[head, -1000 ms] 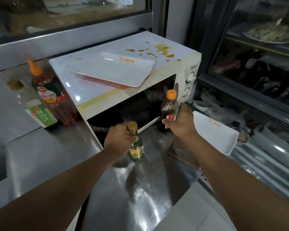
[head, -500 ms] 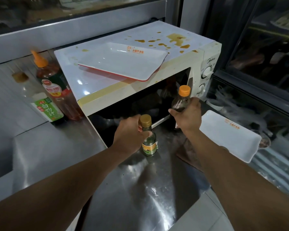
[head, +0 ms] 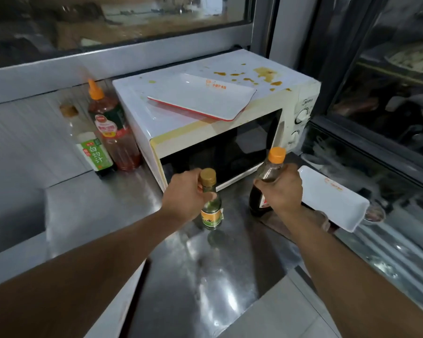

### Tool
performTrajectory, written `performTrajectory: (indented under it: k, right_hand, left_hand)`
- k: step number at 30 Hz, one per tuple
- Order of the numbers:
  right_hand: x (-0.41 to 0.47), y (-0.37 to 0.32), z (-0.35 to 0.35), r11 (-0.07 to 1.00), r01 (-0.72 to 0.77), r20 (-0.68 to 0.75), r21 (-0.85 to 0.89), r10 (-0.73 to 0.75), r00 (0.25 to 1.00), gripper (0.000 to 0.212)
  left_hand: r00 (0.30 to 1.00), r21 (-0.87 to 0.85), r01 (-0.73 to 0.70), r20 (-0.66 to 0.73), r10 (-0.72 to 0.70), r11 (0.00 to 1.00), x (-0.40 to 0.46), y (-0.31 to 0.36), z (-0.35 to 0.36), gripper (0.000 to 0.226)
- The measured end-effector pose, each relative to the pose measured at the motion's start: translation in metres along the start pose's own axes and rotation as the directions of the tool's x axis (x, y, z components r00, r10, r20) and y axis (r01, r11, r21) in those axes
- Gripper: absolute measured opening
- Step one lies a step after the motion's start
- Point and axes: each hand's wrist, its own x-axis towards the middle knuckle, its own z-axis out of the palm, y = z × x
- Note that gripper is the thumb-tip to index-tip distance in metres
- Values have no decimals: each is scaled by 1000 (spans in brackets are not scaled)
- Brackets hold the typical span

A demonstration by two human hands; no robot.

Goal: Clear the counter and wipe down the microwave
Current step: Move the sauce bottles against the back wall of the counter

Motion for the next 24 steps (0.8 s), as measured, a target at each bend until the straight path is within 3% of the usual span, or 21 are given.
performTrajectory:
  k: [13, 24]
  right_hand:
    - [-86, -72, -40, 993, 90, 86, -76, -84, 993, 65]
    - [-132, -157, -14, 972, 212, 265, -103, -178, 948, 66]
  left_hand:
    - [996, 61, 53, -82, -48, 997, -51, -21, -69, 26]
    - [973, 12, 143, -185, -139, 990, -84, -83, -142, 14]
